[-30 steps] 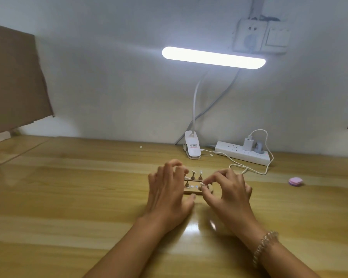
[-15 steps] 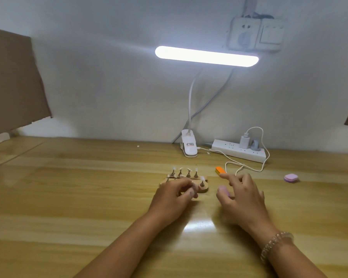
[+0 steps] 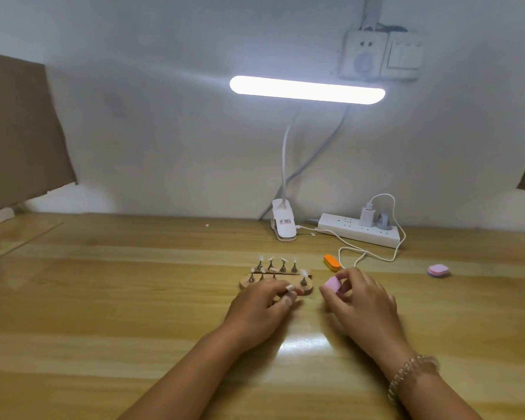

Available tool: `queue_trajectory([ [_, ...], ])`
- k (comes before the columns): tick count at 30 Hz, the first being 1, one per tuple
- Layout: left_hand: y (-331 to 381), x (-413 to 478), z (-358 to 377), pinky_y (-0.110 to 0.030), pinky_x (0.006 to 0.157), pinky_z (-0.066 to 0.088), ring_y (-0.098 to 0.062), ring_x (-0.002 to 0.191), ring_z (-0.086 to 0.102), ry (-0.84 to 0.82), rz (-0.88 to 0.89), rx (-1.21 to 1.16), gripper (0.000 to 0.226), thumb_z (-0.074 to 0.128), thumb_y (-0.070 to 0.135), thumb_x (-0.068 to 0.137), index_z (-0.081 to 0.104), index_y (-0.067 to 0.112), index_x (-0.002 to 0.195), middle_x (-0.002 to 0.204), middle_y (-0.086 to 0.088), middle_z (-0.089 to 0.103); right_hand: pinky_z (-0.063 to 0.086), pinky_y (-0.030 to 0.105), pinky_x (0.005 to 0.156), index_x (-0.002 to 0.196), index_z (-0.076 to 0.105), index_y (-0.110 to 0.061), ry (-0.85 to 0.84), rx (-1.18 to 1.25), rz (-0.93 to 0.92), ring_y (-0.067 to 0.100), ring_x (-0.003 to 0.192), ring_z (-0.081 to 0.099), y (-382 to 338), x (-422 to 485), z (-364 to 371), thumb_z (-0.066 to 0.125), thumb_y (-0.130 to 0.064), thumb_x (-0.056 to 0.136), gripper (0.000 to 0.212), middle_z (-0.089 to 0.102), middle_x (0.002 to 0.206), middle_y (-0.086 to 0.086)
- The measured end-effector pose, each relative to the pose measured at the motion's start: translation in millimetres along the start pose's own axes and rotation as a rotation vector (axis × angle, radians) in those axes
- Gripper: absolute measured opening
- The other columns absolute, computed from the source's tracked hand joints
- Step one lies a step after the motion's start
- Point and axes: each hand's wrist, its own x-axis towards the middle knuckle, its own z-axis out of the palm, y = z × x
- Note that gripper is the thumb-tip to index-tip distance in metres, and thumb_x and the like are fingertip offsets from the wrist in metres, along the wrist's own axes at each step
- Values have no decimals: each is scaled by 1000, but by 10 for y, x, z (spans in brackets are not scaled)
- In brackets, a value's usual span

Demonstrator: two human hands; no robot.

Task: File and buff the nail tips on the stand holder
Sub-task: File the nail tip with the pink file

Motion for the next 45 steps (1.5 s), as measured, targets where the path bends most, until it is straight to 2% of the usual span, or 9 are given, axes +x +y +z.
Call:
queue_trajectory([
  [4, 4, 6, -9, -27, 67, 43, 6, 63, 54, 57, -1, -149, 7, 65, 31, 95, 72, 29, 95, 82, 15, 70, 45, 40, 78, 102, 53, -30, 104, 225, -188, 11, 82, 57, -132, -83, -59, 67, -51, 79, 34, 61, 88, -18],
  [8, 20, -3, -27, -41, 85, 51, -13, 95, 66, 11, 11, -108, 19, 55, 24, 100, 72, 25, 107, 99, 9, 74, 46, 25, 73, 101, 55, -30, 46, 352, -296, 6, 81, 56, -291, -181, 21, 79, -40, 75, 37, 63, 87, -20],
  [10, 12, 0, -28, -42, 89, 51, -14, 101, 65, -10, 0, -62, 22, 52, 21, 101, 70, 26, 113, 106, 9, 73, 46, 27, 74, 97, 56, -29, 15, 352, -296, 4, 82, 56, -304, -180, 71, 78, -39, 75, 33, 63, 86, -20],
  [14, 12, -5, -21, -40, 86, 50, -12, 94, 63, -4, 6, -29, 18, 52, 22, 100, 67, 30, 107, 100, 12, 70, 48, 34, 73, 91, 57, -27, 45, 326, -224, 5, 83, 55, -230, -141, 98, 77, -42, 76, 29, 63, 84, -16],
  [18, -10, 5, -17, -41, 82, 51, -14, 86, 61, 5, 2, -46, 15, 54, 21, 98, 65, 31, 96, 88, 14, 66, 40, 17, 64, 88, 55, -29, -23, 322, -282, 6, 78, 55, -232, -154, 111, 73, -48, 74, 29, 60, 81, -15],
  [21, -5, 4, -28, -37, 78, 48, -6, 76, 55, -16, 16, -34, 22, 55, 25, 99, 59, 40, 84, 79, 20, 62, 40, 20, 65, 88, 57, -29, 18, 383, -201, 4, 79, 56, -216, -112, 93, 76, -45, 74, 28, 62, 83, -15],
  [30, 3, -5, -7, -28, 76, 45, -3, 86, 55, -38, 22, -35, 16, 54, 33, 99, 68, 36, 107, 100, 20, 65, 49, 33, 65, 85, 59, -27, -14, 458, -136, 12, 66, 57, -208, -96, 87, 69, -62, 71, 40, 65, 80, -14],
  [35, -11, 11, -23, -29, 67, 42, -3, 69, 56, -30, -14, -166, 15, 57, 32, 96, 71, 37, 93, 86, 19, 70, 49, 32, 63, 85, 59, -28, -45, 467, -168, 13, 68, 57, -223, -110, 93, 70, -58, 72, 35, 64, 83, -14],
  [45, 8, -5, -39, -31, 68, 46, -5, 62, 50, -54, -34, -179, 16, 57, 34, 92, 70, 42, 88, 82, 19, 70, 46, 31, 57, 83, 51, -30, 18, 358, -185, 9, 60, 49, -229, -122, 96, 66, -67, 71, 42, 59, 80, -16],
])
